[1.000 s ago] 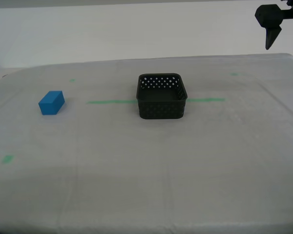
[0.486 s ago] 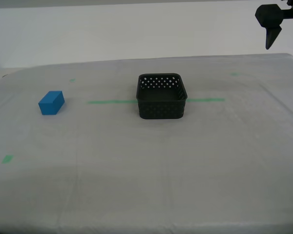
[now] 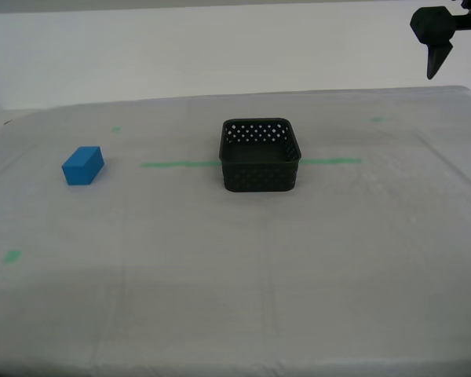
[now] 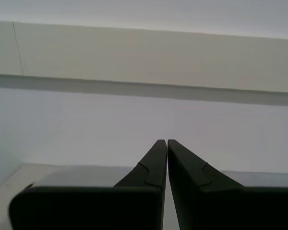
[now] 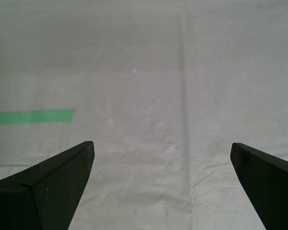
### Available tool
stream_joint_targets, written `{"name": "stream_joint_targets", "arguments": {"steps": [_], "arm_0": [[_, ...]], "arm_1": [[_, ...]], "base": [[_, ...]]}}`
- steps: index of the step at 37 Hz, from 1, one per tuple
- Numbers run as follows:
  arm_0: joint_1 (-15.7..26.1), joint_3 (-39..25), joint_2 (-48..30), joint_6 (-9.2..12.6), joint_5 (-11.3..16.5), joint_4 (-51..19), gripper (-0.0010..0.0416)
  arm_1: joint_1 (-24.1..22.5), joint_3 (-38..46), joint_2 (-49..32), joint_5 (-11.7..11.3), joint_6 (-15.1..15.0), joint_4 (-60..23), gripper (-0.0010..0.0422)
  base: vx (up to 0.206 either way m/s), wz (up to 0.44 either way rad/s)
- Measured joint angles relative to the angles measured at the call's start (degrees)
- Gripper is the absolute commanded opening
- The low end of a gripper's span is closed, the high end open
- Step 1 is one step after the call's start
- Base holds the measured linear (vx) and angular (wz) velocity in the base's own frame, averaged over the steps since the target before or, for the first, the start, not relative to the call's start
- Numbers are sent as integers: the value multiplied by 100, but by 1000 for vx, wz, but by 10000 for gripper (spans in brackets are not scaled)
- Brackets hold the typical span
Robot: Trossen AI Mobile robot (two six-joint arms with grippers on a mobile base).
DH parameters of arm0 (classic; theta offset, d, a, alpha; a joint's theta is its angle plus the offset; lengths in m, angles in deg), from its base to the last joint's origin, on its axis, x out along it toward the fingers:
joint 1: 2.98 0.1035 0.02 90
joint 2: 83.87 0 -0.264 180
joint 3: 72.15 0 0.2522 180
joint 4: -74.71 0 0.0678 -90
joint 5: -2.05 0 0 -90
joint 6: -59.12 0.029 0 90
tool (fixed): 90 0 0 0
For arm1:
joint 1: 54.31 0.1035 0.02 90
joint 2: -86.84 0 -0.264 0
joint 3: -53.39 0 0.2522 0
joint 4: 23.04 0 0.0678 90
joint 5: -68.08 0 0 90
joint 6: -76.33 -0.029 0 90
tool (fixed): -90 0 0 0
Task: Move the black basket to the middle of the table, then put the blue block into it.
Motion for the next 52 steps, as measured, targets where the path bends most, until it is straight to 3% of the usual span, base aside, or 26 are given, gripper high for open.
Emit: {"name": "stream_joint_targets", "arguments": {"steps": [4, 11, 20, 27, 40, 52], "arm_0": [[-4, 0, 0, 0, -2, 2, 399], [0, 0, 0, 0, -2, 2, 399], [-2, 0, 0, 0, -2, 2, 399], [-2, 0, 0, -2, -2, 2, 399], [-2, 0, 0, 0, 0, 9, 399], [0, 0, 0, -2, -2, 20, 399]], "arm_1": [[-2, 271, 0, 2, 205, -817, 0], [-7, 949, 0, 170, 221, -2430, 0], [-9, 1858, -129, 175, 240, -4391, 0], [-9, 2337, -326, 190, 544, -5300, 0], [-11, 3132, -1172, 575, 549, -6704, 0], [-11, 3829, -1954, 629, 483, -7499, 0]], "base": [[0, 0], [0, 0], [0, 0], [0, 0], [0, 0], [0, 0]]}}
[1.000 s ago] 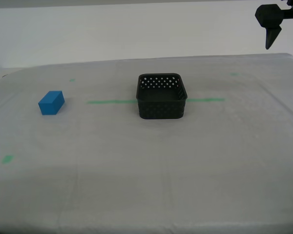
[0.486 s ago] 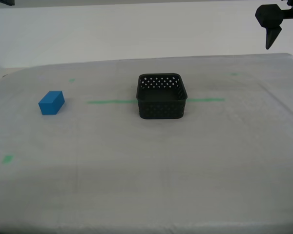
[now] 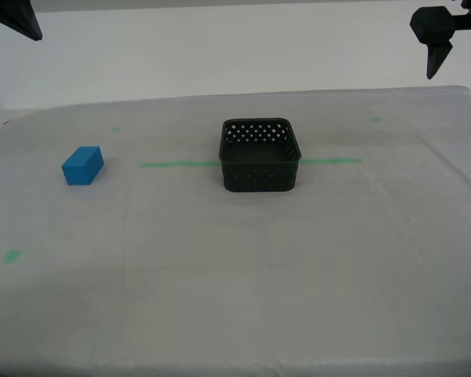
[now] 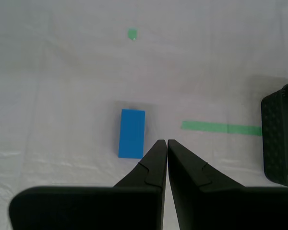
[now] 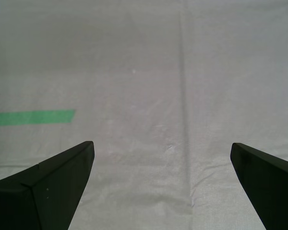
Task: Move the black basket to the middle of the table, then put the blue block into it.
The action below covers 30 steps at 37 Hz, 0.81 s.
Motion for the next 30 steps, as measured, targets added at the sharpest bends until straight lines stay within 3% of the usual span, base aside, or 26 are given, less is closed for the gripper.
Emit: {"name": "stream_joint_targets", "arguments": {"steps": [18, 30], "arm_0": [[-4, 0, 0, 0, 0, 11, 398], [-4, 0, 0, 0, 0, 31, 398]], "arm_1": [[4, 1075, -942, -31, -92, -1102, 0], [13, 1722, -1508, -326, -313, -1637, 1]], "base": [[0, 0], [0, 0]]}}
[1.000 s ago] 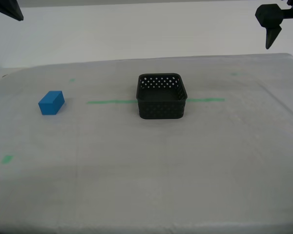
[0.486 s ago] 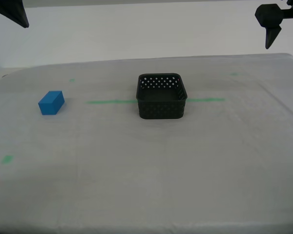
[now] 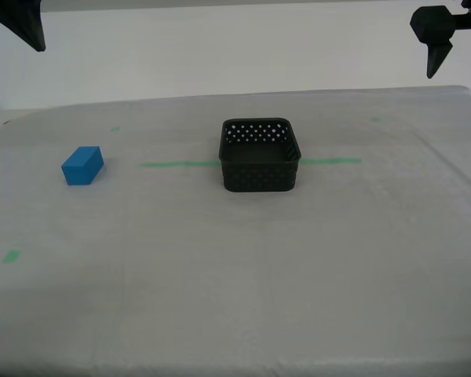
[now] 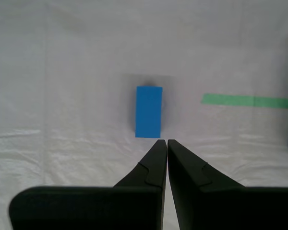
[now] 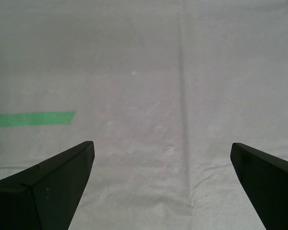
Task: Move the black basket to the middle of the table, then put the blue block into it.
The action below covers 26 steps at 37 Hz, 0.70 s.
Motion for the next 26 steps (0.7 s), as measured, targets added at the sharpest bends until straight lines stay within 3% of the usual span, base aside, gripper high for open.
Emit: {"name": "stream_joint_targets", "arguments": {"steps": [7, 26], "arm_0": [[4, 0, 0, 2, 2, 39, 399], [2, 0, 0, 2, 2, 61, 399]], "arm_1": [[2, -2, -72, -26, -105, -33, 43], [4, -15, -70, -131, -238, -13, 242]], "base": [[0, 0], [0, 0]]}}
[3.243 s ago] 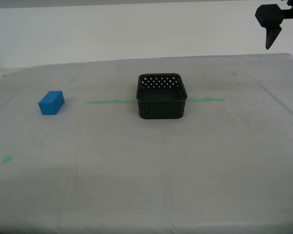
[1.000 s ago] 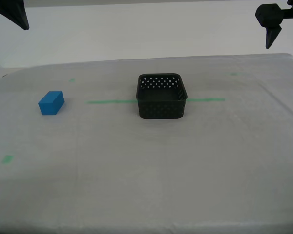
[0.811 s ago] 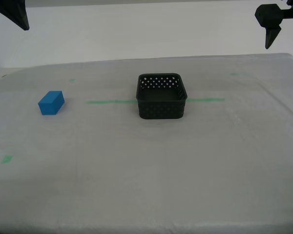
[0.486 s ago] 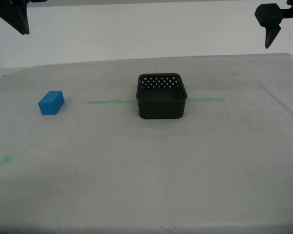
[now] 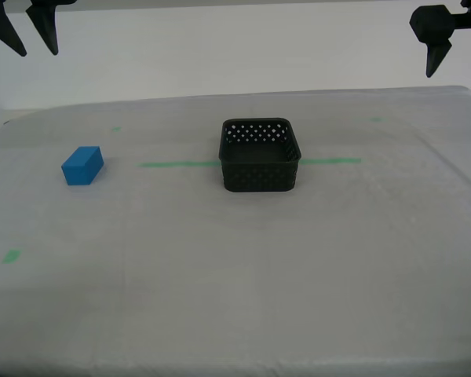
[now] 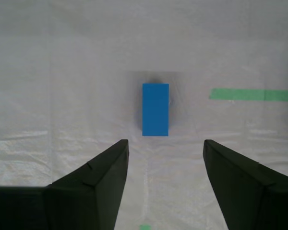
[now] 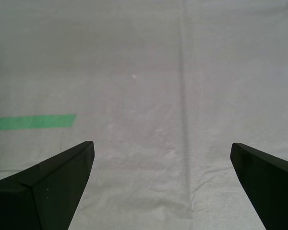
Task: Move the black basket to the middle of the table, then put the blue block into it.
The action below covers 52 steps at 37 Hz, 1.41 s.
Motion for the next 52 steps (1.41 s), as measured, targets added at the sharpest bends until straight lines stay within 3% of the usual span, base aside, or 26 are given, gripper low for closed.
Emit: {"name": "stream_joint_targets", "arguments": {"steps": [15, 19, 26, 35, 52], "arm_0": [[2, 0, 0, 0, -2, 17, 398], [2, 0, 0, 0, -2, 17, 399], [0, 0, 0, -2, -2, 20, 399], [-2, 0, 0, -2, -2, 22, 399], [-2, 0, 0, 0, -2, 22, 399]], "arm_1": [[33, -2, 0, -2, -22, 166, 407], [44, -17, 0, -17, -181, 173, 387], [63, -170, 0, -17, -201, 402, 399], [70, -433, 0, 116, -669, 780, 394], [122, -1266, 0, 114, -450, 1572, 401]], "base": [[0, 0], [0, 0], [0, 0], [0, 0], [0, 0]]}}
